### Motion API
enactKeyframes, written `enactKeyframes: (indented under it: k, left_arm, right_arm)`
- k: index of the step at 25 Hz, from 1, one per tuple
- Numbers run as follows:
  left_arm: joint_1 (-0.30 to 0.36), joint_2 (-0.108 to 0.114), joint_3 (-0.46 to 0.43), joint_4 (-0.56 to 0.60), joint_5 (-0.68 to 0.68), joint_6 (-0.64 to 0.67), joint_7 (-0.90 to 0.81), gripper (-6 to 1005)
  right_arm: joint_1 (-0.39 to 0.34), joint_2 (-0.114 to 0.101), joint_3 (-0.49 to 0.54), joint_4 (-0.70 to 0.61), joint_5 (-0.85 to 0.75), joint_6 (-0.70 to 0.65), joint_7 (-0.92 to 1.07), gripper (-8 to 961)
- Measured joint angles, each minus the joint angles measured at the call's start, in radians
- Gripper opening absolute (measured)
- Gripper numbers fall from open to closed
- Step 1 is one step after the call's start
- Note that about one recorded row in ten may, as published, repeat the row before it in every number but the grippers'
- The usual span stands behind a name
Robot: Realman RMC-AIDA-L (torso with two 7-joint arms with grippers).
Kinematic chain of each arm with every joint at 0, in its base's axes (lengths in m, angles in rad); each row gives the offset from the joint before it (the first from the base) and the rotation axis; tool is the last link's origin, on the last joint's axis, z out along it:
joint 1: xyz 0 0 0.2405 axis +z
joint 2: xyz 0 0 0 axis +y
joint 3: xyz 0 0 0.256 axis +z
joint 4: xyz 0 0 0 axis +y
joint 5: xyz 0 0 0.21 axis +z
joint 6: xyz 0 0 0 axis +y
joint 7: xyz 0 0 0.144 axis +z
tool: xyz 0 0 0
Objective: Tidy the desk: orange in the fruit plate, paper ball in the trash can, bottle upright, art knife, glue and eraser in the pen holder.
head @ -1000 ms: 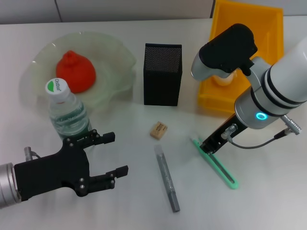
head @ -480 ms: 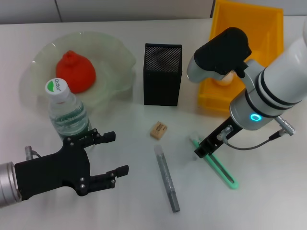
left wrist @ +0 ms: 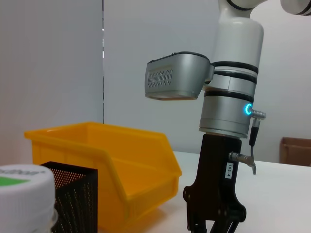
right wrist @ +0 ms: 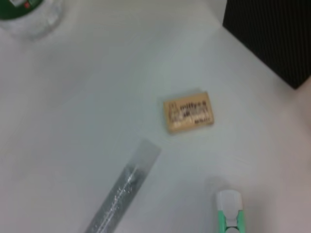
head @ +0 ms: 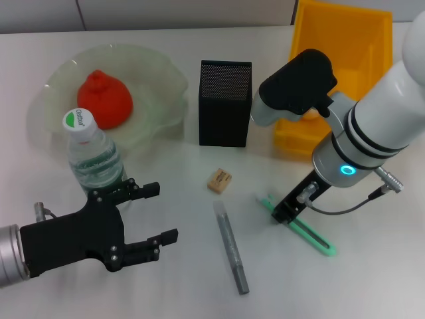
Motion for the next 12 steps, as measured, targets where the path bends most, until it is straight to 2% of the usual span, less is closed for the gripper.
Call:
enactKeyframes:
  k: [4, 6, 7, 8, 11, 12]
  left_arm:
    - [0.003, 0.001, -0.001, 0.0, 0.0, 0.0, 0.0, 783]
    - [0.003, 0.001, 0.0, 0.0, 0.0, 0.001, 0.0, 783]
    - [0.003, 0.001, 0.001, 0.0, 0.0, 0.002, 0.0, 783]
    - [0.003, 0.001, 0.002, 0.0, 0.0, 0.004, 0.001, 783]
    - [0.008, 0.0, 0.006, 0.0, -0.004, 0.012, 0.007, 783]
    - [0.009, 0.0, 0.007, -0.001, -0.004, 0.013, 0.008, 783]
  right_arm:
    - [-0.046, -0.005, 0.018, -0.11, 0.001, -0.006, -0.009, 179]
    - [-0.097, -0.006, 0.057, -0.222, 0.004, -0.009, -0.035, 170]
    - [-0.16, -0.003, 0.126, -0.346, 0.031, -0.005, -0.085, 170]
    - [-0.16, -0.003, 0.126, -0.346, 0.031, -0.005, -0.085, 171]
    - [-0.238, 0.002, 0.243, -0.453, 0.168, 0.038, -0.217, 172]
    - [-0.287, 0.003, 0.313, -0.458, 0.349, 0.113, -0.361, 172]
